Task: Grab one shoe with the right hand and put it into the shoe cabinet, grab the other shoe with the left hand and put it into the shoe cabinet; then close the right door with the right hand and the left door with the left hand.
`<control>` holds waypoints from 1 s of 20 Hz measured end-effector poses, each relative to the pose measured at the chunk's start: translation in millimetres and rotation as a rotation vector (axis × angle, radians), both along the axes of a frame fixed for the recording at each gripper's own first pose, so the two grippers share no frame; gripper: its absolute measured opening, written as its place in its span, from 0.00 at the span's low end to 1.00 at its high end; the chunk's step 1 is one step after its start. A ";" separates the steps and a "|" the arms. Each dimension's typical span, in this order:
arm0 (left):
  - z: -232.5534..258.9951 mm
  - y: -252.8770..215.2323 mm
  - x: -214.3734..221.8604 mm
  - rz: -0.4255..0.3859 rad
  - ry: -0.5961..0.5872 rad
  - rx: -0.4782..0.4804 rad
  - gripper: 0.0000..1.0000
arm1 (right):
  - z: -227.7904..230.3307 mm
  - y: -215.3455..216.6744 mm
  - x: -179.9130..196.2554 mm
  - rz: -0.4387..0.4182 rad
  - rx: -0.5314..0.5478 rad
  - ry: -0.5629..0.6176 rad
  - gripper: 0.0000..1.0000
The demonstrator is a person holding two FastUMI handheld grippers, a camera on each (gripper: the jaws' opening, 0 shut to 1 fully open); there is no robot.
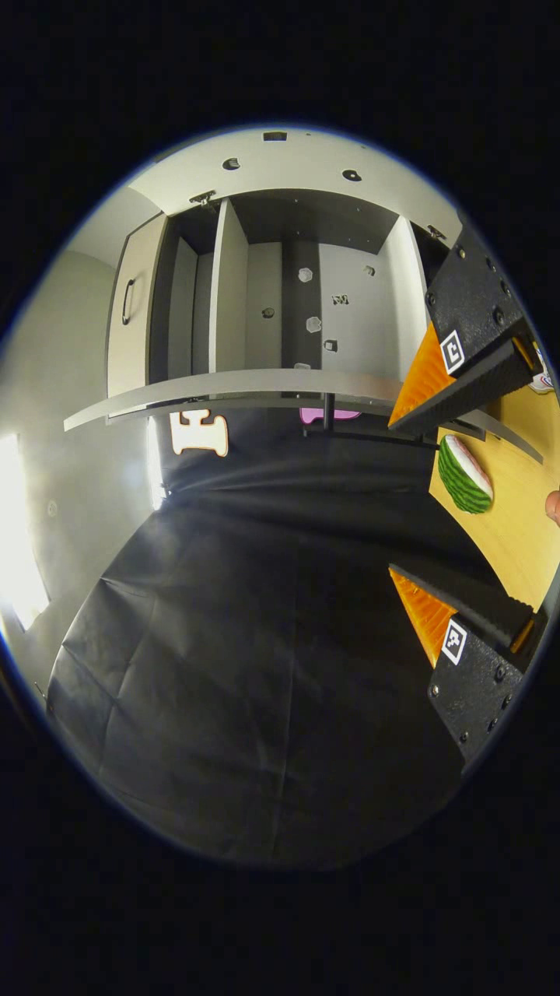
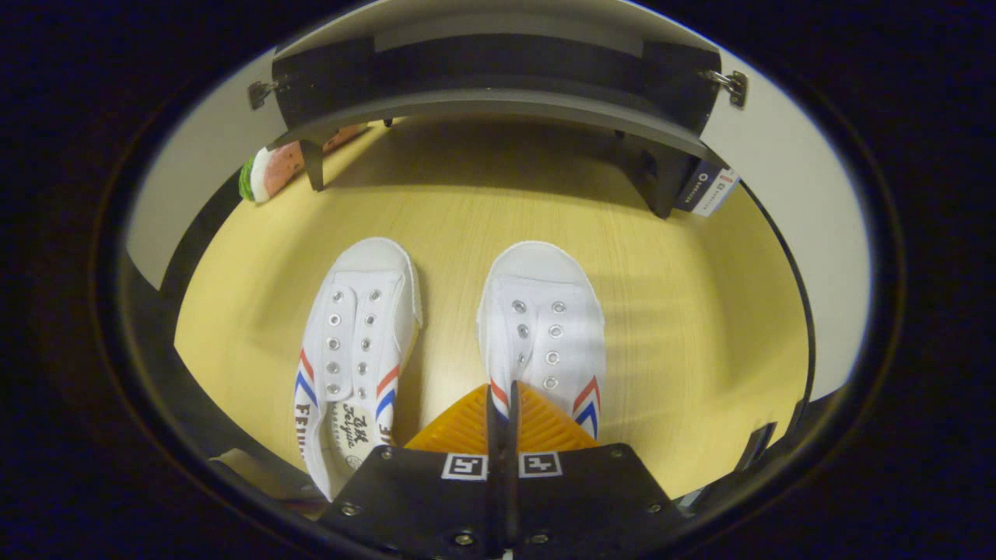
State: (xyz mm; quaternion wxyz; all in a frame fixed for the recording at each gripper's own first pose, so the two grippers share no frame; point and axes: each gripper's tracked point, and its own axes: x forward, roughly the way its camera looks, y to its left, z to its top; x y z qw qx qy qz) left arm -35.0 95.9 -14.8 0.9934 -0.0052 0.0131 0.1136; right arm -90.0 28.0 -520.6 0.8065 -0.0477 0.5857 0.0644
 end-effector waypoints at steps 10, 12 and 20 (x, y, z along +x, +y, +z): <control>1.1 2.1 -5.4 0.009 0.000 -0.004 0.98 | 72.9 13.9 24.3 -0.127 0.178 -0.118 0.00; 0.8 2.8 -5.8 0.008 0.000 -0.003 0.98 | 106.4 20.2 40.2 -0.122 0.204 -0.177 0.00; 0.2 5.0 -7.4 0.022 -0.002 -0.014 0.98 | 264.3 40.1 113.4 -0.071 0.273 -0.436 0.00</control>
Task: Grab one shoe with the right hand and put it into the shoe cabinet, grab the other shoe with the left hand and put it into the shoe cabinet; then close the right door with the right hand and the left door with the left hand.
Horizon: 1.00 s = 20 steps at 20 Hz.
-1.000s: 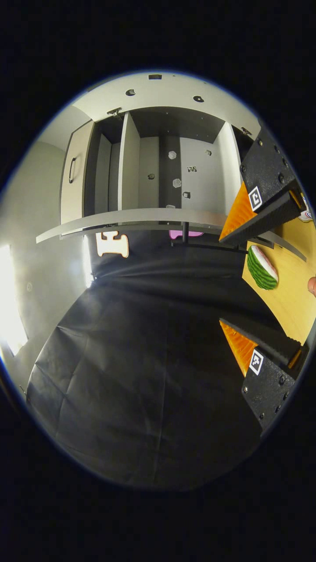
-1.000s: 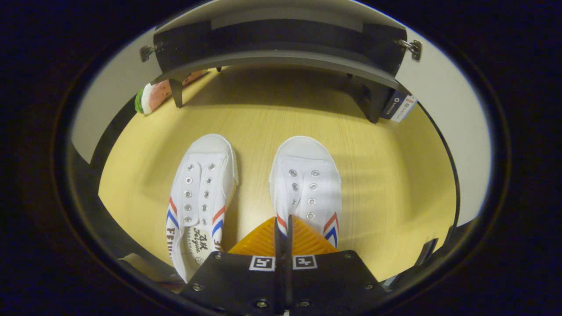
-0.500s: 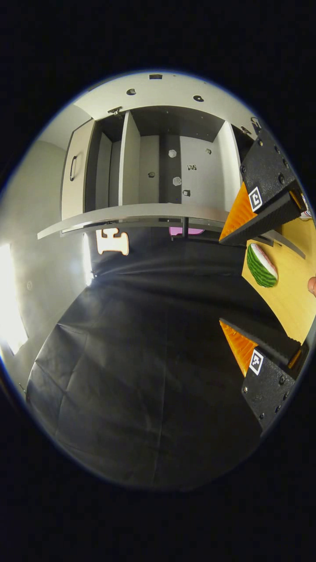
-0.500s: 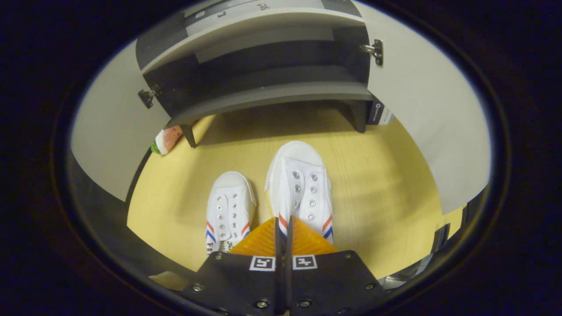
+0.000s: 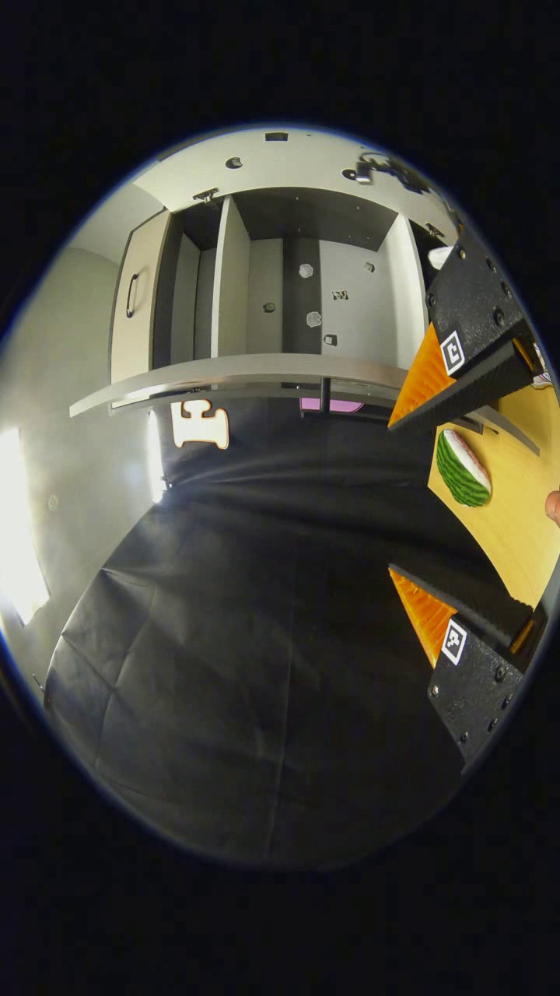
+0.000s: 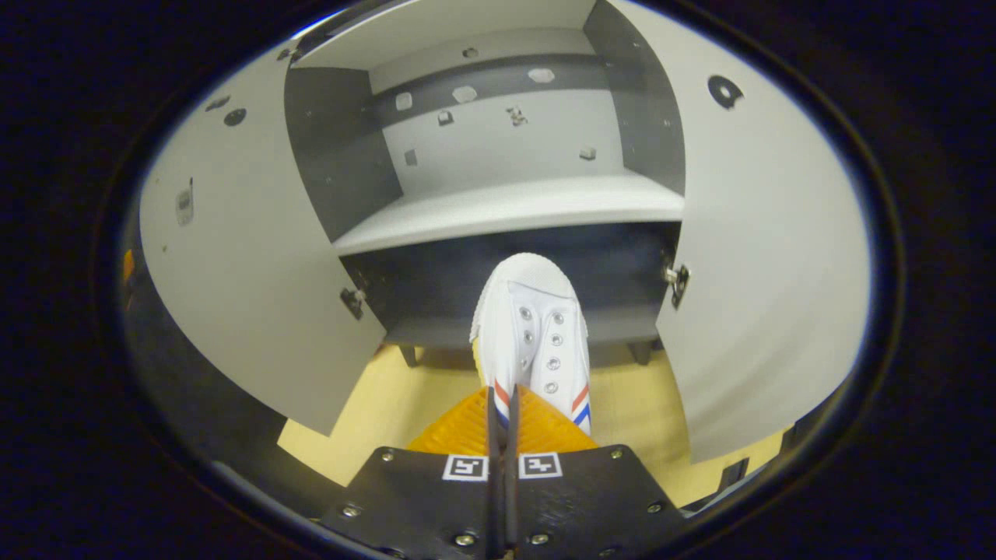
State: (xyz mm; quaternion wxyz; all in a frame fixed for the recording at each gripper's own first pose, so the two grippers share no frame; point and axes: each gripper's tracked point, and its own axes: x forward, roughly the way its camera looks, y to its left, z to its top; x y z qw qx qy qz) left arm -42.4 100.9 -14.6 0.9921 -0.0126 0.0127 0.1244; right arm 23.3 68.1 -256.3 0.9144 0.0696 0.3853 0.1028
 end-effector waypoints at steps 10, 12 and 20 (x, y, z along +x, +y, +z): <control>1.9 5.6 -8.2 0.083 0.009 0.012 0.98 | 98.9 -2.5 162.4 -0.023 -0.061 -0.230 0.00; 1.0 7.3 -9.5 0.107 0.014 0.015 0.97 | 96.7 -2.4 189.4 -0.025 -0.085 -0.241 0.00; -8.9 25.8 -3.1 0.220 0.036 0.038 0.98 | 64.2 2.1 285.8 -0.045 -0.138 -0.200 0.00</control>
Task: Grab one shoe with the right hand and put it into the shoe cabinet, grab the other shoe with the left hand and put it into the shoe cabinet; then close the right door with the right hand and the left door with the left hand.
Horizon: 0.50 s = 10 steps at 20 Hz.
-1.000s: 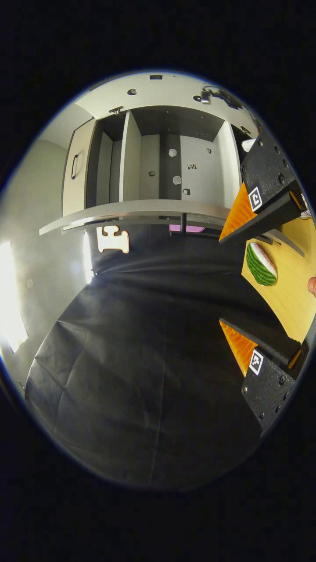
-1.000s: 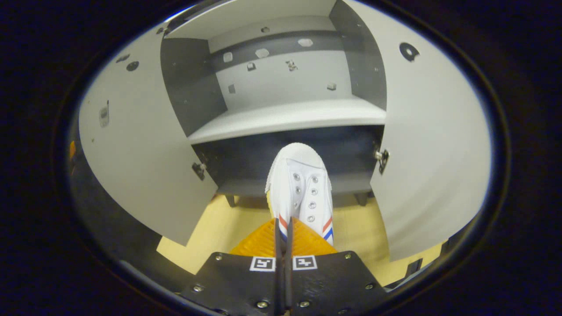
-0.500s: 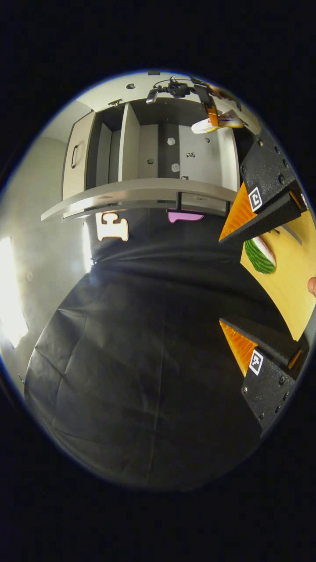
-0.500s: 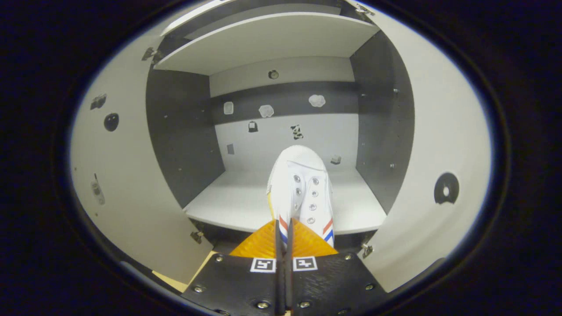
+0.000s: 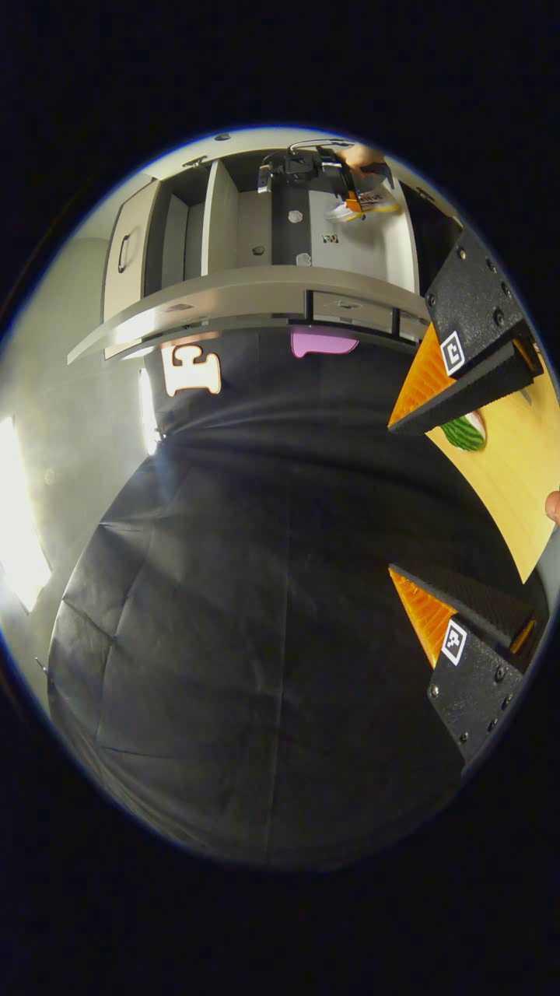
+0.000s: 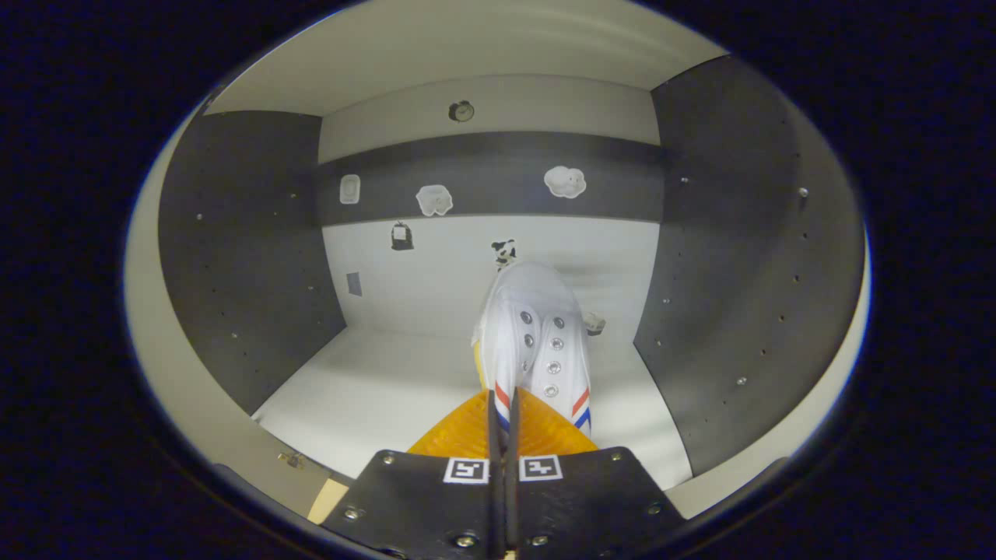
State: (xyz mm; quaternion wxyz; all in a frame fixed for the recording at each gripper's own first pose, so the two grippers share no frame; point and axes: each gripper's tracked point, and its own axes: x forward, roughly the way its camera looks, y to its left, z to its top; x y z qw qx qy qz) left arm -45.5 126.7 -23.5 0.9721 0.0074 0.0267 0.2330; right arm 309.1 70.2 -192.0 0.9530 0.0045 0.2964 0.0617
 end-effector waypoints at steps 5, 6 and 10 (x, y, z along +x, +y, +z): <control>-4.5 7.8 -1.0 0.049 0.004 0.000 0.98 | -37.4 5.2 22.0 -0.020 -0.004 0.063 0.00; -5.5 8.5 -1.0 0.054 0.009 0.000 0.97 | -45.4 5.9 25.7 -0.024 -0.008 0.078 0.00; -6.5 10.3 -3.1 0.070 0.016 0.001 0.98 | -69.9 16.7 27.3 -0.016 -0.022 0.132 0.00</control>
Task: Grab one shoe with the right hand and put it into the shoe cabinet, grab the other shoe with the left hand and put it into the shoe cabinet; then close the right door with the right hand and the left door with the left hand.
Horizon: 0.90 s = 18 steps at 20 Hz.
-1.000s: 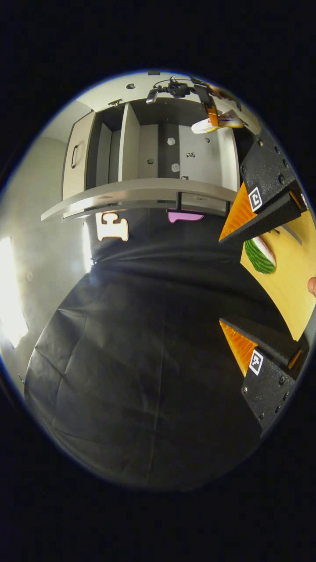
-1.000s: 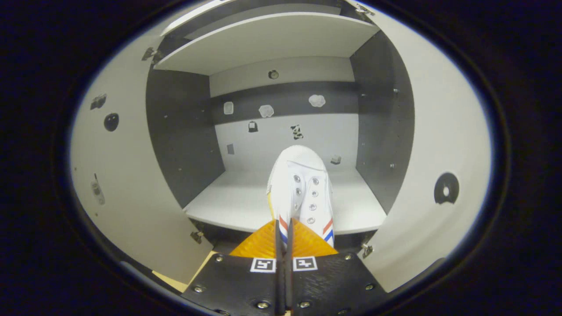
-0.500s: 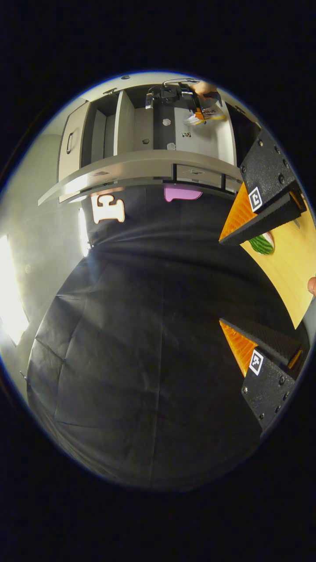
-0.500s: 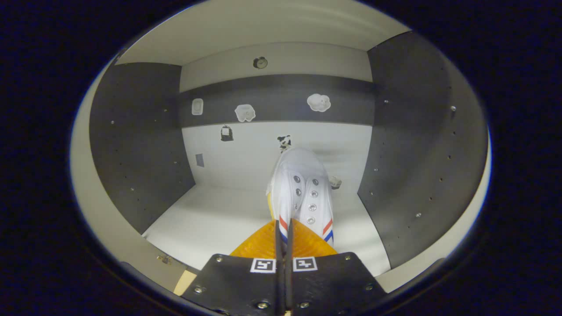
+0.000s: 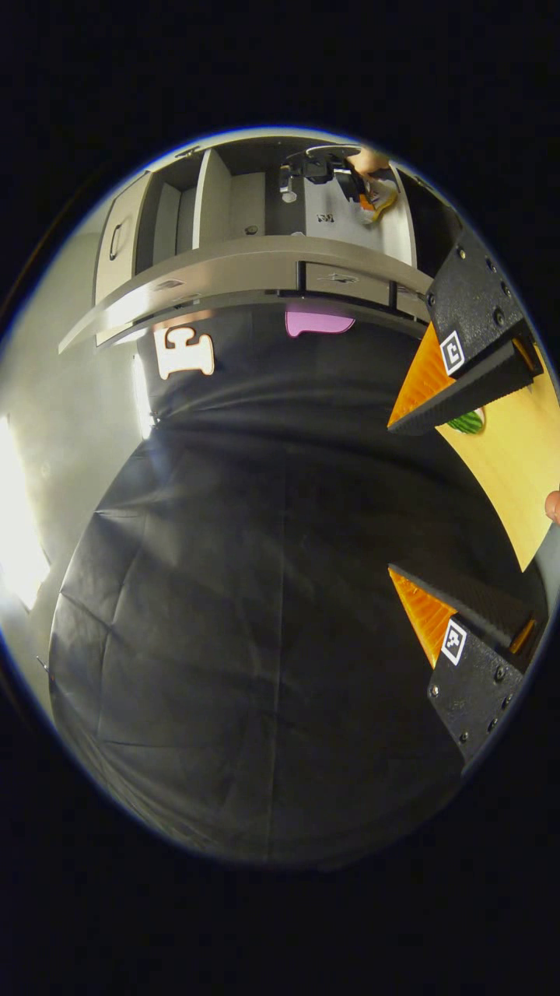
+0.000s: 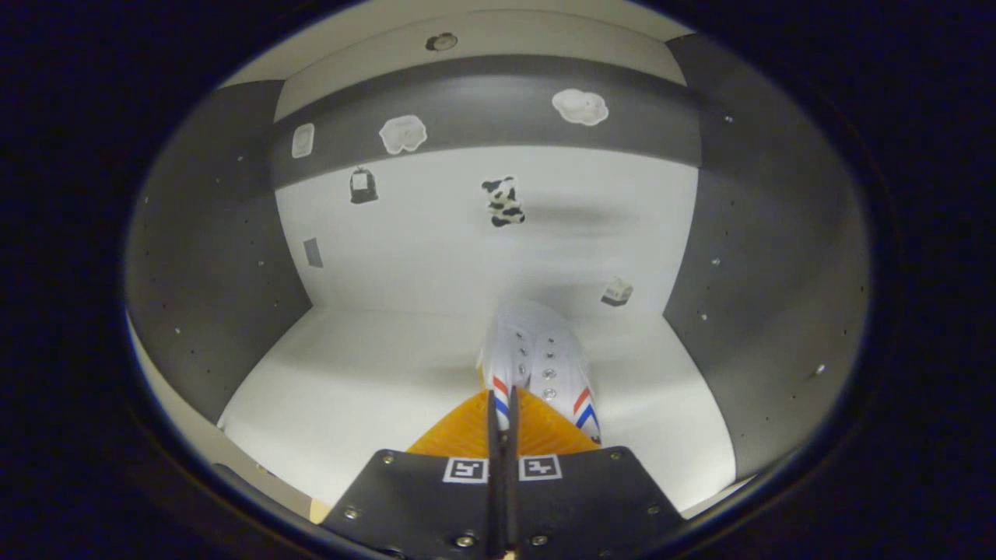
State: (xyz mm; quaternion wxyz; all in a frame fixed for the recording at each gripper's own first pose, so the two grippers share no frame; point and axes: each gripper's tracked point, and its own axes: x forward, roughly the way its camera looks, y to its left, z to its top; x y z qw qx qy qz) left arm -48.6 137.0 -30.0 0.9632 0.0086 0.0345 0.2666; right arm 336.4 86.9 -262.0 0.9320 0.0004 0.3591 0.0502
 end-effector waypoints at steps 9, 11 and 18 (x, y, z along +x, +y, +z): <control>8.1 -7.4 -0.1 -0.035 -0.017 -0.006 0.98 | 6.6 -2.9 -7.1 -0.010 0.011 -0.003 0.22; 9.3 -13.8 1.0 -0.066 -0.019 -0.019 0.98 | 20.2 -2.5 -14.1 0.013 -0.002 -0.040 0.23; 19.4 -41.7 -12.1 -0.246 0.033 -0.066 0.95 | 89.8 -1.8 -66.9 0.103 -0.047 -0.208 0.26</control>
